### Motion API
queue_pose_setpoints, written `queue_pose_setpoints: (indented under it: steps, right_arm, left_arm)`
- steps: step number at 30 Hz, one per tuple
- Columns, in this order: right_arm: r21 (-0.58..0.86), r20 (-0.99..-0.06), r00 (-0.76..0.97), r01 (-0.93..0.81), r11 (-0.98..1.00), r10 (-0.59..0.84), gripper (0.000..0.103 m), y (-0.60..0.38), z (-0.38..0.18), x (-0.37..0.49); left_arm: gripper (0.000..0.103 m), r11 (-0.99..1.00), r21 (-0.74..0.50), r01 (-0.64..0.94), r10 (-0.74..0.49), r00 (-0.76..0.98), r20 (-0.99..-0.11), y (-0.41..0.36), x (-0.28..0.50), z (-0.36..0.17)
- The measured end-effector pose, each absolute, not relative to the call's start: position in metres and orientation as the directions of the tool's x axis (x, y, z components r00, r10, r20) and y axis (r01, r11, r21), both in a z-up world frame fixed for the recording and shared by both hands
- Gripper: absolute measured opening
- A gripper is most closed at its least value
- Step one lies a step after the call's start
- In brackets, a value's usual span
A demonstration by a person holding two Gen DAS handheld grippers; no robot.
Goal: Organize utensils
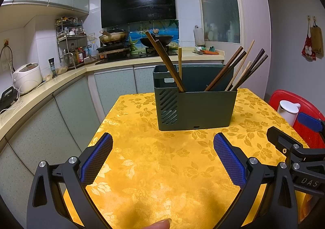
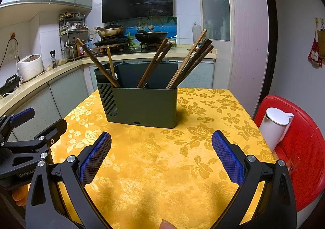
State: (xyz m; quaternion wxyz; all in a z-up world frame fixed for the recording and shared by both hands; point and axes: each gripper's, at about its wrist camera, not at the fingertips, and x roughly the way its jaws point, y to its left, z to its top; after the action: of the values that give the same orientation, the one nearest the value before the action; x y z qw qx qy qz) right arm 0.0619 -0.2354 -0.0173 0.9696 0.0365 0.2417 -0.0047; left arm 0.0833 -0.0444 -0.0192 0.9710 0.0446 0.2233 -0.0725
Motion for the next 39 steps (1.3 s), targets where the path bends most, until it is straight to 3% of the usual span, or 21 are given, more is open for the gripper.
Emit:
queue_pose_setpoints:
  steps: [25, 39]
  right_arm:
    - [0.067, -0.470, 0.882, 0.026, 0.997, 0.008, 0.096, -0.234, -0.018, 0.061]
    - [0.068, -0.474, 0.880, 0.027, 0.997, 0.008, 0.096, -0.236, -0.019, 0.063]
  left_arm:
    - [0.096, 0.983, 0.027, 0.181, -0.150, 0.883, -0.445, -0.041, 0.082, -0.022]
    - [0.096, 0.992, 0.053, 0.115, -0.083, 0.909, -0.409, -0.034, 0.081, -0.021]
